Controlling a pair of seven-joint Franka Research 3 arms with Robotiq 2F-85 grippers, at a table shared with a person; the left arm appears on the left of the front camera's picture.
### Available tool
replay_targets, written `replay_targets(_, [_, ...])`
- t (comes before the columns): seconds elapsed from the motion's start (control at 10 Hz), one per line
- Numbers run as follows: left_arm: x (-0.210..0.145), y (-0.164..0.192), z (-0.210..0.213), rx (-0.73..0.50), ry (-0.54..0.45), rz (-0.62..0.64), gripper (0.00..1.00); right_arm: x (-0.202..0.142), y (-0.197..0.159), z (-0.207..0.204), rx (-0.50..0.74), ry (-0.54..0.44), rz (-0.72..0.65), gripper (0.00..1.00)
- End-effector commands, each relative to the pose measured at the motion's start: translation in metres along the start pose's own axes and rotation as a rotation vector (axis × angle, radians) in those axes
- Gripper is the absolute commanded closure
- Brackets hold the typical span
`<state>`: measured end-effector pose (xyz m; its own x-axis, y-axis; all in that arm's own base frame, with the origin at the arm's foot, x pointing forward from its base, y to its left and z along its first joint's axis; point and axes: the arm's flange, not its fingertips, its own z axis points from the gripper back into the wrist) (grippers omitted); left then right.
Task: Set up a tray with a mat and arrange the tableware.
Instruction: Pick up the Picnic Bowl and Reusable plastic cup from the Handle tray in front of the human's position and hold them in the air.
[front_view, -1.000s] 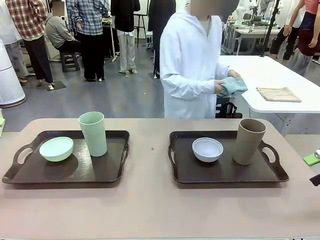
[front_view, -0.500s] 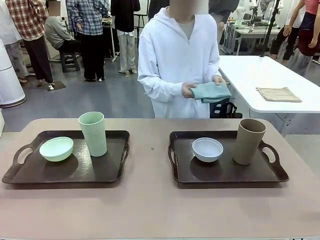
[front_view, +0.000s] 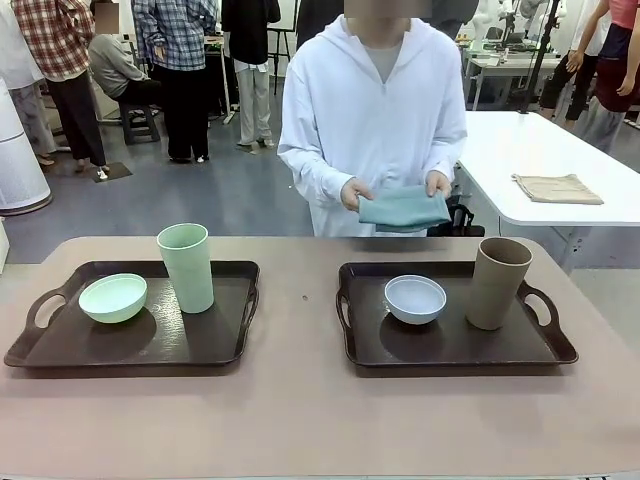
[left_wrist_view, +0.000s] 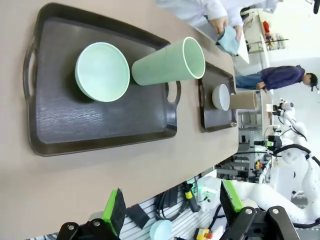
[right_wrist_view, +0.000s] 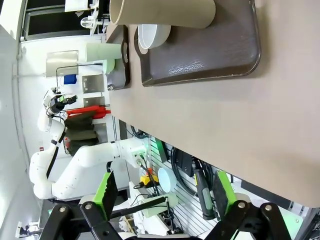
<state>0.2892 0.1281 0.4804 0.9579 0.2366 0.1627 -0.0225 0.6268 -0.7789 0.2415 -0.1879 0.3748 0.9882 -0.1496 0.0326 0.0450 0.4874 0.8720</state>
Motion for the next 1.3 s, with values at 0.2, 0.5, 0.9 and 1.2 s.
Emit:
replay_targets(0.2, [-0.0009, 0.0021, 0.0014, 0.002, 0.005, -0.007, 0.0, 0.001, -0.0003, -0.0006, 0.005, -0.003, -0.003, 0.0])
replay_targets(0.5, [-0.0009, 0.0021, 0.0014, 0.002, 0.005, -0.007, 0.0, 0.001, -0.0003, -0.0006, 0.005, -0.003, -0.003, 0.0])
replay_targets(0.9, [-0.0009, 0.0021, 0.0014, 0.002, 0.005, -0.007, 0.0, 0.001, -0.0003, -0.0006, 0.005, -0.003, -0.003, 0.0])
replay_targets(1.2, [-0.0009, 0.0021, 0.0014, 0.002, 0.005, -0.007, 0.0, 0.001, -0.0003, -0.0006, 0.005, -0.003, -0.003, 0.0])
